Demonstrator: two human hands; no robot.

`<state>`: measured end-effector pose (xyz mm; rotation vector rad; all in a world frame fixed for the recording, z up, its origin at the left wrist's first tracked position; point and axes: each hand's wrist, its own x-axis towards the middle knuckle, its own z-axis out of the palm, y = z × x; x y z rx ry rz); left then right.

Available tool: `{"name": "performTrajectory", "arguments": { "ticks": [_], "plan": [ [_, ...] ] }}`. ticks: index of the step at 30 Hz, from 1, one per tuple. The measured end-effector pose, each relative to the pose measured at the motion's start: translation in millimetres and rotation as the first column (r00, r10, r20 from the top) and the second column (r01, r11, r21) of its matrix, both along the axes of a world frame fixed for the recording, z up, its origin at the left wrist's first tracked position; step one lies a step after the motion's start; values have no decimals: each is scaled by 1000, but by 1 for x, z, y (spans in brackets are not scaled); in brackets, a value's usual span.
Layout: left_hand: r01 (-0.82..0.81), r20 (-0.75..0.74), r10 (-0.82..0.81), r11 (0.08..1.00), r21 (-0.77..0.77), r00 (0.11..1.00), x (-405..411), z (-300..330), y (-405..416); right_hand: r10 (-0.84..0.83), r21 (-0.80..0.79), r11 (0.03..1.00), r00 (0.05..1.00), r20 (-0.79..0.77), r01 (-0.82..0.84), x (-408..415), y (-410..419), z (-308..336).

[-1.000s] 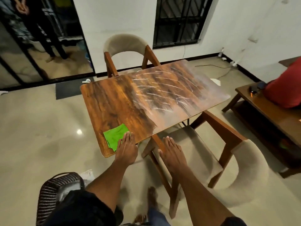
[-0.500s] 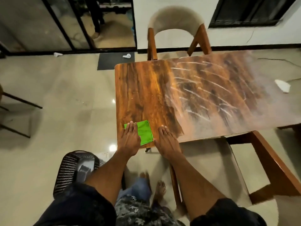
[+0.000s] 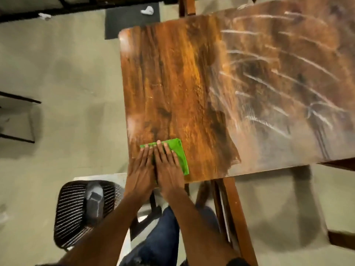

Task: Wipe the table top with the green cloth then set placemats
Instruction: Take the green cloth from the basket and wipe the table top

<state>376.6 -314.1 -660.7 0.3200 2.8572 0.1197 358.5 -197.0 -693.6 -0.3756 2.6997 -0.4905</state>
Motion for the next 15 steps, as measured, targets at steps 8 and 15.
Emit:
{"name": "performTrajectory", "arguments": {
  "ticks": [8, 15],
  "plan": [
    [305, -39, -302, 945, 117, 952, -28, -39, 121, -313, 114, 936, 936, -161, 332, -4, 162, -21],
    [318, -36, -317, 930, 184, 948, -75, -26, 254, -505, 187, 833, 854, -129, 521, -3, 257, -9]
  ]
}}
